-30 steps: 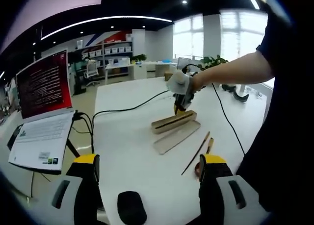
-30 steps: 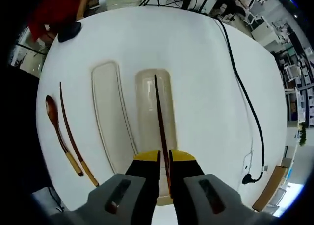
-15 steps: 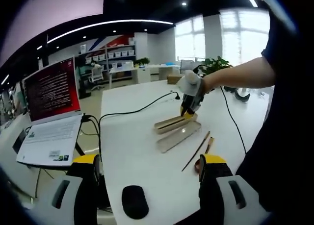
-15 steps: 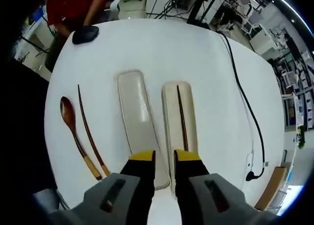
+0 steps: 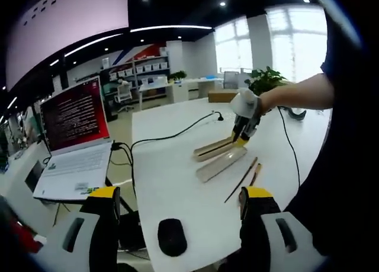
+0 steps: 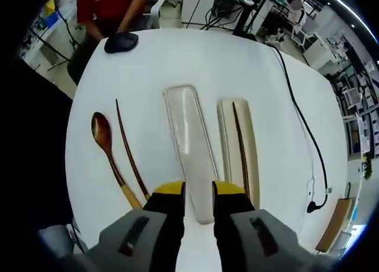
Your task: Arrange the utensils inside the cutlery case until each visible utensil rests in its matching compartment.
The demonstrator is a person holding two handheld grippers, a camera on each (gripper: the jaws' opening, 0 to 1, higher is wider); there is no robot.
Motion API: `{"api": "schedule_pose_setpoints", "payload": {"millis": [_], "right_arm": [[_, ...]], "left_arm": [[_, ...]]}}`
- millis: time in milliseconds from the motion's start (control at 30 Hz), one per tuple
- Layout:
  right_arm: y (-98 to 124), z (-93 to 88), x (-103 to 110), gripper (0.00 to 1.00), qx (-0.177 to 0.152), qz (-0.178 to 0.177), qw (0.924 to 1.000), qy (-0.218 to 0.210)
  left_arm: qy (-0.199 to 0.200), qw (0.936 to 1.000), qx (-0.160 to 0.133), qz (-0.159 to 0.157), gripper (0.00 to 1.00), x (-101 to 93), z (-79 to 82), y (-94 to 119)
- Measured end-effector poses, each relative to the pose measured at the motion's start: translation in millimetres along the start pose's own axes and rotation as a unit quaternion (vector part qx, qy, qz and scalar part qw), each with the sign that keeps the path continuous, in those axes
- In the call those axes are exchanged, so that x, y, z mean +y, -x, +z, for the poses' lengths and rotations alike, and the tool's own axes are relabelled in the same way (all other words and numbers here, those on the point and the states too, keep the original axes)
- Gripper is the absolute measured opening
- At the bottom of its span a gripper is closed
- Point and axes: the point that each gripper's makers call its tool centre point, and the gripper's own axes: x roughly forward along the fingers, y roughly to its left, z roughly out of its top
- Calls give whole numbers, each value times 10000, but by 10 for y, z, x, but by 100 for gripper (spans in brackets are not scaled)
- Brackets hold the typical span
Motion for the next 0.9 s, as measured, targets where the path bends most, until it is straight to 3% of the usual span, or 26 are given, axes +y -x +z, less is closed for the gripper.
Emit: {"api": "schedule_pose_setpoints", "payload": {"millis": [333,700,900], "right_arm": [[45,-108,193,16,-58,81,9999,-67],[92,-70,339,18,-113,89,9999,63],[33,-11,402,18,-116,195,9997,131]], "left_arm": [[26,10000,19,32,86,-88,-5,30],[17,9999,-89,72,86,-40,18,45],[107,9999,69,63,86,-71,-155,89]]}}
